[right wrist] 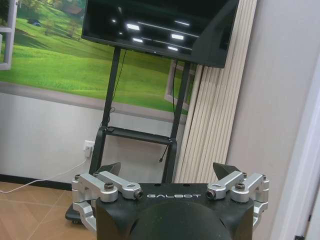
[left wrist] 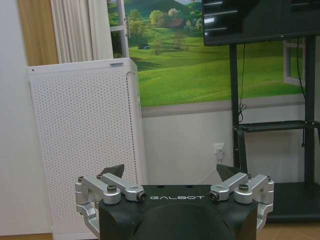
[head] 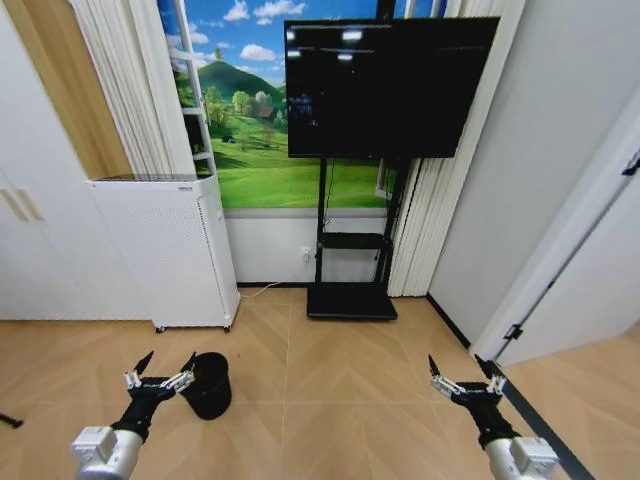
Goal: Pick up the trash bin and place the garbage on the floor into it.
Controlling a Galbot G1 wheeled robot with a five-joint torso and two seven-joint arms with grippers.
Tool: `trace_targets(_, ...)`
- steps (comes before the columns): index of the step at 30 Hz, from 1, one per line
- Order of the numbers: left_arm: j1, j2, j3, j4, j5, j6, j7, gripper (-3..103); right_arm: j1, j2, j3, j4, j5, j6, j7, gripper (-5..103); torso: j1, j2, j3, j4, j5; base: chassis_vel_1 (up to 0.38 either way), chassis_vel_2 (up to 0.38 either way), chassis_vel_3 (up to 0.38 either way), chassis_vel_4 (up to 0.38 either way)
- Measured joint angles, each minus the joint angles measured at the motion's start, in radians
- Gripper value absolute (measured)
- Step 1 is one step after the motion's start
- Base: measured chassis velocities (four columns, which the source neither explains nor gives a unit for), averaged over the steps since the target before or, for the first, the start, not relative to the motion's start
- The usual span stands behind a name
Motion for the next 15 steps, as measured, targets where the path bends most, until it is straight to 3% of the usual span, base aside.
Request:
trace_targets(1,0.0,0.0,0.0,0.0,0.0,0.0,0.0,100,0.0,0.0,0.0,0.0,0.0,0.0,0.0,100,0.0,0.0,0.0,0.0001,-0.0012,0.367,-0.351,-0.335,0.342)
trace_targets(15,0.0,0.0,0.0,0.0,0.0,0.0,0.0,100,0.0,0.0,0.0,0.0,0.0,0.0,0.0,100,0.0,0.0,0.0,0.0,0.0,0.352,-0.357,-0.36,0.349)
